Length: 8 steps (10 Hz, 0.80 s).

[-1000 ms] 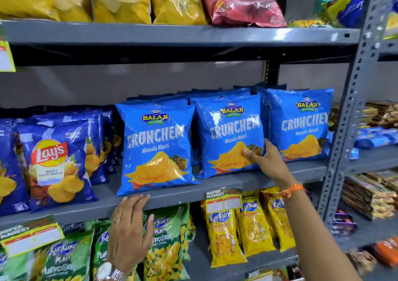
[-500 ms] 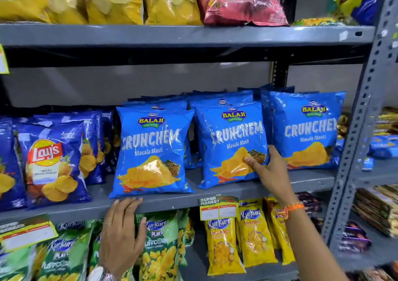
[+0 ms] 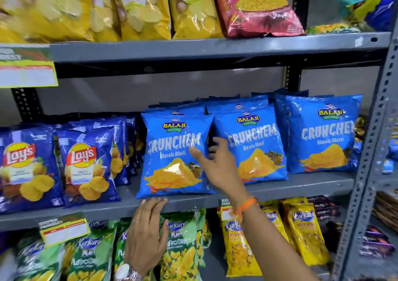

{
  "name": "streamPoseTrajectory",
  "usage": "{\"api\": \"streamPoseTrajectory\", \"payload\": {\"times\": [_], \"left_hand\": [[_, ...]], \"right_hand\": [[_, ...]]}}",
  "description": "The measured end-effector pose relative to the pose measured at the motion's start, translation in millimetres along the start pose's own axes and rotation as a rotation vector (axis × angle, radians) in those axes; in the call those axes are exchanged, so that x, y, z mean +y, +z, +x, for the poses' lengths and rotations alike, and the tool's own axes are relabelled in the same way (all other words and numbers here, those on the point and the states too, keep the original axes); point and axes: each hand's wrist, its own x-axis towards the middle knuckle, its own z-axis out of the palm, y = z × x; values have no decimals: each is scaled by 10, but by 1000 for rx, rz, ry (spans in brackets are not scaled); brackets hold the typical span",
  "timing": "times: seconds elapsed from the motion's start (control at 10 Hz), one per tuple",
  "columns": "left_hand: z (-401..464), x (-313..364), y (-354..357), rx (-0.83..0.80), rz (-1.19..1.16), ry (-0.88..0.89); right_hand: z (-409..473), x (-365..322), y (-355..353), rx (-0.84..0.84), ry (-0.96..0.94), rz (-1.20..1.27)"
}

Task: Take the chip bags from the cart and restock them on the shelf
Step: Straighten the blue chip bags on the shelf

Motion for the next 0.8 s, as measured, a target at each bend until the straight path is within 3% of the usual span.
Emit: {"api": "streamPoseTrajectory", "payload": {"times": [0.2,0.4,0.7,0.8], "left_hand": [[-40,-85,-60,-77,-7,42],[-88,-191,-16,-125,-44,56],[-91,-247,-5,-161,-57,68],[-104,-198,-85,-101,-89,83]], "right_hand": [[502,-78,385,25,206,396],[582,-165,449,1,77,485],[503,-125,347,-67,137,351],[265,-228,215,-26,124,174]]}}
